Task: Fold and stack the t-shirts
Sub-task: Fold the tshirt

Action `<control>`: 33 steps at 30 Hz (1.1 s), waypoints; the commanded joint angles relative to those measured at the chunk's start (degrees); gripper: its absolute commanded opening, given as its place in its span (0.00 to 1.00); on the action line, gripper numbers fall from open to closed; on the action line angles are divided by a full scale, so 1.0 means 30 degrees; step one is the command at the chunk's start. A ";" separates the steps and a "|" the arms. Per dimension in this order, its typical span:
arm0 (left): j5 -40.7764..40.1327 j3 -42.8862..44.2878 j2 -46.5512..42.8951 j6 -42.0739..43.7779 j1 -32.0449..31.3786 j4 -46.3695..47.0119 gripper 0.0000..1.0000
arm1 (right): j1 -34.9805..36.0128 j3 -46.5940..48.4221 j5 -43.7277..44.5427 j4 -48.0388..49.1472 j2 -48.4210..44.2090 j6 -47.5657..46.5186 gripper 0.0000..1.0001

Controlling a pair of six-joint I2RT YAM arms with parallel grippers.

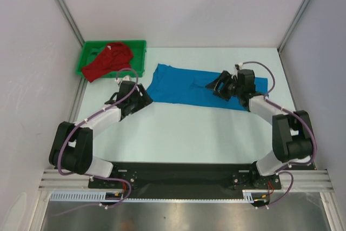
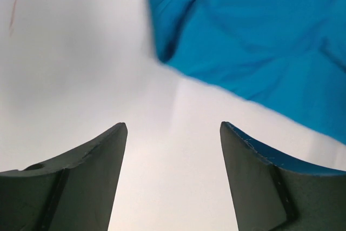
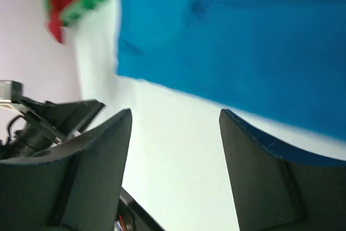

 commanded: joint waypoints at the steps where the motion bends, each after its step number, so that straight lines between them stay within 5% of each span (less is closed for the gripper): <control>1: -0.1076 -0.1772 -0.1153 -0.1905 0.0083 0.1116 0.76 | 0.0059 -0.2519 0.3391 -0.2374 -0.2141 0.0037 0.72; 9: -0.0491 -0.2305 0.1068 -0.4017 -0.0005 0.4400 0.76 | -0.2779 -0.5364 0.5155 -0.5040 -0.7245 -0.1515 0.79; 27: 0.0886 0.0685 0.7721 -0.5307 0.0669 0.6156 0.66 | -1.1683 -0.7184 0.3745 -0.3255 -0.4846 -0.2658 0.74; 33: 0.0828 0.1797 0.8336 -0.4545 0.0699 0.6452 0.60 | -1.2510 -0.6979 0.3364 -0.2142 -0.3618 -0.2835 0.70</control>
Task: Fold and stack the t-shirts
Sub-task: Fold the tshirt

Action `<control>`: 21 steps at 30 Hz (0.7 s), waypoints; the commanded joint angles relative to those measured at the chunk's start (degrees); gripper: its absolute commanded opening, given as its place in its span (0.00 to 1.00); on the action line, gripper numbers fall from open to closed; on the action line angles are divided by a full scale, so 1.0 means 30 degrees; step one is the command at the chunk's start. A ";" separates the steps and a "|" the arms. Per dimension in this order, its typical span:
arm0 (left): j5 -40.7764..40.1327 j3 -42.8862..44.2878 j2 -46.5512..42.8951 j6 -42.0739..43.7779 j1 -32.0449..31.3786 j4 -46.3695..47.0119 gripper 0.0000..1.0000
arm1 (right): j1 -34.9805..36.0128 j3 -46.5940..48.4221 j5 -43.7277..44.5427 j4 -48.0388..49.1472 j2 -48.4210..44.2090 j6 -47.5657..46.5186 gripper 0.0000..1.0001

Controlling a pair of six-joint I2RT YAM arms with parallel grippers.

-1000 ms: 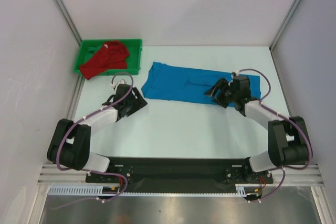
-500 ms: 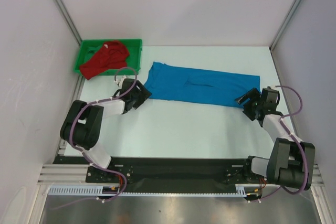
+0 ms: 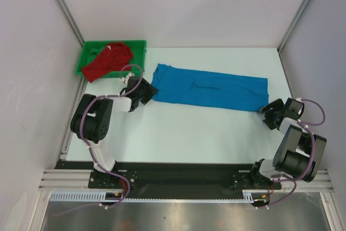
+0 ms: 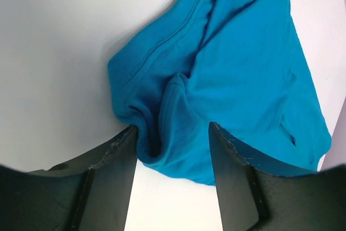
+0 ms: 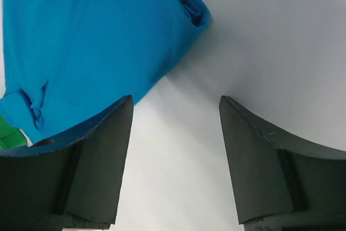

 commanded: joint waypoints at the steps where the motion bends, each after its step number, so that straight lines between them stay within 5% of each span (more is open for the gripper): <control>1: -0.0170 0.0457 0.1080 0.0803 0.0145 -0.1030 0.60 | -0.0182 0.0234 -0.0344 0.1297 0.0829 -0.0554 0.70; 11: -0.0346 0.0518 0.0965 0.0744 0.0145 -0.1001 0.58 | -0.0710 -0.0116 -0.0315 0.2674 0.2412 0.1261 0.63; 20: 0.0006 0.1129 0.1959 0.0686 0.0145 -0.0328 0.37 | -0.0710 -0.0058 -0.0606 0.4052 0.4023 0.1791 0.43; 21: 0.0006 0.1306 0.2135 0.0686 0.0145 -0.0356 0.33 | -0.0710 -0.0029 -0.0579 0.4111 0.4082 0.1442 0.33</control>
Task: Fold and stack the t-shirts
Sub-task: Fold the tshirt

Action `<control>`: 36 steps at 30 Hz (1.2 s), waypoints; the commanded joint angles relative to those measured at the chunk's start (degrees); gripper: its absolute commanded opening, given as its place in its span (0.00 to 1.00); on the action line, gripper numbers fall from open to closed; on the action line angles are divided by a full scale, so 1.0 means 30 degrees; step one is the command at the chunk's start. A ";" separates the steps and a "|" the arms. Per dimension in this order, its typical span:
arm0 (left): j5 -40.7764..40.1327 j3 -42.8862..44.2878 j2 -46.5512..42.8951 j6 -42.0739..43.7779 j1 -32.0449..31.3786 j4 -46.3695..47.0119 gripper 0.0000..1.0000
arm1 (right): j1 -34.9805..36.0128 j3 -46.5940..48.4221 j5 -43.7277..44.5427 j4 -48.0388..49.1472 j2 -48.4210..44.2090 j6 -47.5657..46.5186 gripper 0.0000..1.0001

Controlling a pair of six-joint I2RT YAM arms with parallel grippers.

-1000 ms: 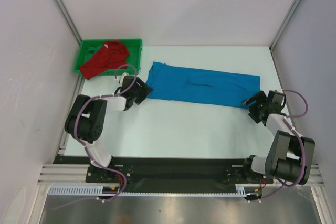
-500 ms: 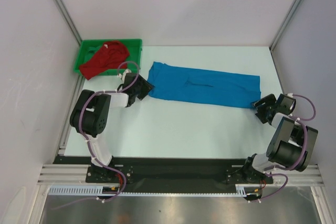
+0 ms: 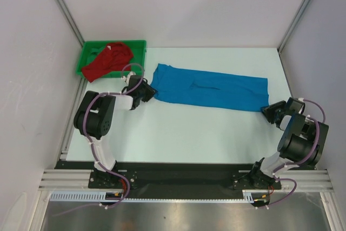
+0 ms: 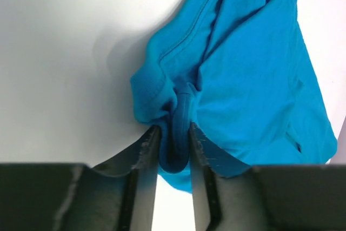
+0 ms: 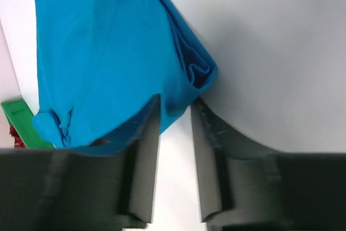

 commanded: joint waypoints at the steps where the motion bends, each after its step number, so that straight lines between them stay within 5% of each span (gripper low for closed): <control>1: -0.0089 0.0673 0.1224 0.0423 0.0072 -0.0633 0.32 | -0.0069 -0.0226 0.0528 -0.0863 0.0732 -0.0477 0.29; 6: -0.0441 0.2080 0.1783 0.0453 0.0043 -0.0809 0.25 | -0.0069 -0.0284 0.0792 -0.1392 0.0380 -0.0740 0.00; 14: -0.1143 0.3045 0.1666 0.0540 -0.0104 -0.0926 0.23 | 0.0163 -0.0809 0.1085 -0.2855 -0.1140 -0.1181 0.00; 20: -0.1583 0.5034 0.2456 0.1447 -0.0397 -0.1307 0.23 | 0.0749 -0.1163 0.1670 -0.6894 -0.4503 -0.2175 0.00; 30: -0.1847 1.0016 0.5414 0.2443 -0.0368 -0.1452 0.23 | 0.6605 -0.2041 0.2463 -1.3401 -1.0425 -0.1827 0.00; 36: -0.0739 1.3737 0.7582 0.4084 -0.0163 -0.1164 0.24 | 1.2666 -0.3945 0.2286 -1.3991 -1.2653 0.2209 0.00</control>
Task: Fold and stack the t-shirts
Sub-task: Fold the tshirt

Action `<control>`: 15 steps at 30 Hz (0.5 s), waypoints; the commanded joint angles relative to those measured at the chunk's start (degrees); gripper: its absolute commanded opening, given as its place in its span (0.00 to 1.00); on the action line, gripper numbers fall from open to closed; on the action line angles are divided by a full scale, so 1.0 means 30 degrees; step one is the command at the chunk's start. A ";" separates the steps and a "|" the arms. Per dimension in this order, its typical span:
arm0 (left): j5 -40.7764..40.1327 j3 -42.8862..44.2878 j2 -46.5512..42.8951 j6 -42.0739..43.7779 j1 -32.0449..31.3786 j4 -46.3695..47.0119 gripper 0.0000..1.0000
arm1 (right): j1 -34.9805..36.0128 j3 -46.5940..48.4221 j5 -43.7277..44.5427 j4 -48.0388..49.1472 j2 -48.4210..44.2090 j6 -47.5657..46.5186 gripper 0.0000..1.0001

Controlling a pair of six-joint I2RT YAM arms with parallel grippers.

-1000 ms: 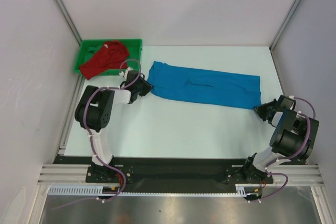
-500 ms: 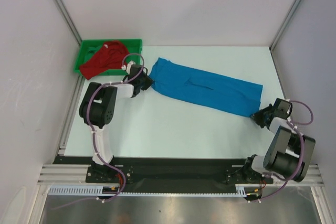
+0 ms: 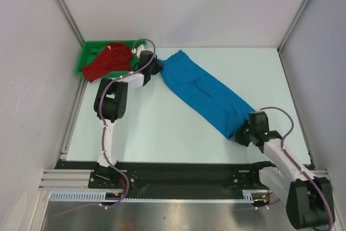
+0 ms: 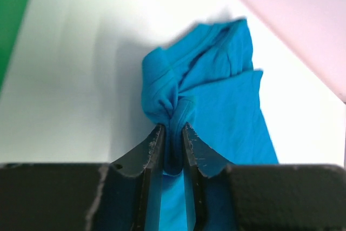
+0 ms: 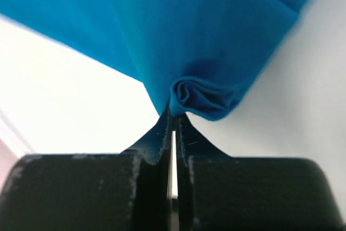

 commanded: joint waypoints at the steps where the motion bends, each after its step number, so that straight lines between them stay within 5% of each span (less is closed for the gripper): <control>1: 0.0672 0.2496 0.0939 0.1724 0.0209 0.0930 0.24 | 0.3996 -0.0994 0.0529 -0.1386 -0.2001 0.4234 0.00; 7: 0.2660 0.5748 0.2903 0.2954 0.0883 -0.0062 0.27 | 1.1884 -0.2081 0.4592 0.0104 -0.4676 1.1510 0.00; 12: 0.2051 0.8095 0.2934 0.4710 0.0971 -0.4940 0.52 | 1.7452 -0.1324 0.6394 0.3435 -0.0526 1.3920 0.00; 15: 0.0880 0.9416 0.2438 0.5415 0.1029 -0.8429 0.64 | 1.8572 -0.0214 0.5432 0.5114 0.2990 1.3164 0.00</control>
